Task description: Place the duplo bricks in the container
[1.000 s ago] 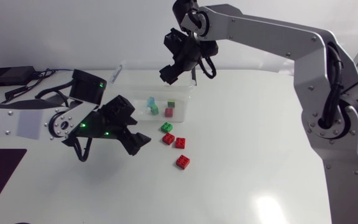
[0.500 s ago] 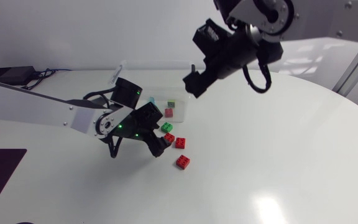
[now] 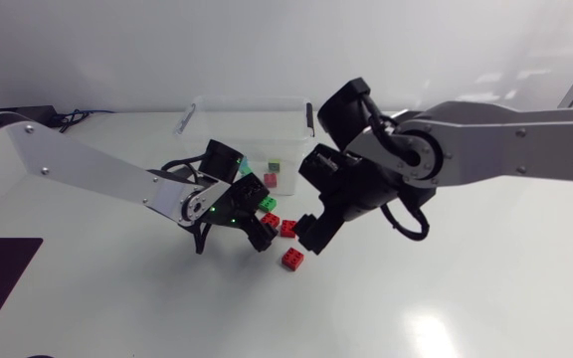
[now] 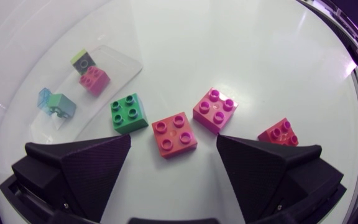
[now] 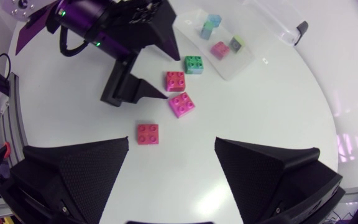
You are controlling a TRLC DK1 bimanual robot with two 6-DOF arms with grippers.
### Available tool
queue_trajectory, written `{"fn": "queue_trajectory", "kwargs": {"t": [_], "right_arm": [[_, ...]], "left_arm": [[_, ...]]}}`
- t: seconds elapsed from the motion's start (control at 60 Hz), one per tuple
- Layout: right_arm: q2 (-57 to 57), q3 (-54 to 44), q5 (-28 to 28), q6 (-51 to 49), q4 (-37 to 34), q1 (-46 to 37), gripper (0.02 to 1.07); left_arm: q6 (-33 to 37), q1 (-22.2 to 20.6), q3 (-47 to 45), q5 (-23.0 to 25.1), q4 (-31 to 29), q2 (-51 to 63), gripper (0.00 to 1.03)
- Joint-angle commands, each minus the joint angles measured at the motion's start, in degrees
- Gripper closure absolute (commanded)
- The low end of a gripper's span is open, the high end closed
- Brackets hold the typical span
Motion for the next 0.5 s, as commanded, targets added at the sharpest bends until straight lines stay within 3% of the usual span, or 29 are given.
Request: {"fn": "queue_trajectory", "kwargs": {"t": [0.0, 0.1, 0.183, 0.25, 0.367, 0.483], "right_arm": [[2.35, -2.85, -0.46, 1.63, 1.3, 1.24, 0.07], [4.73, -3.99, -1.08, 1.63, 2.71, 1.51, 0.07], [6.57, -3.9, -1.69, 1.28, 3.24, 1.51, 0.07], [8.15, -3.64, -2.13, 0.84, 3.85, 1.51, 0.07], [11.32, -3.37, -2.22, -0.13, 5.52, 1.51, 0.07], [13.69, -2.85, -2.22, -0.48, 7.02, 1.51, 0.07]], "left_arm": [[-1.44, -0.86, 2.06, -0.33, 0.7, 2.41, 0.09], [-1.53, -0.86, 2.85, -0.33, 0.7, 3.73, 0.12], [-1.53, -0.86, 3.38, -0.33, 0.79, 4.6, 0.24], [-1.7, -0.86, 3.9, -0.33, 0.88, 5.48, 0.42], [-2.14, -0.78, 3.99, -0.33, 1.67, 6.19, 0.88], [-1.79, -0.51, 2.58, -0.33, 1.58, 5.75, 0.89]]}}
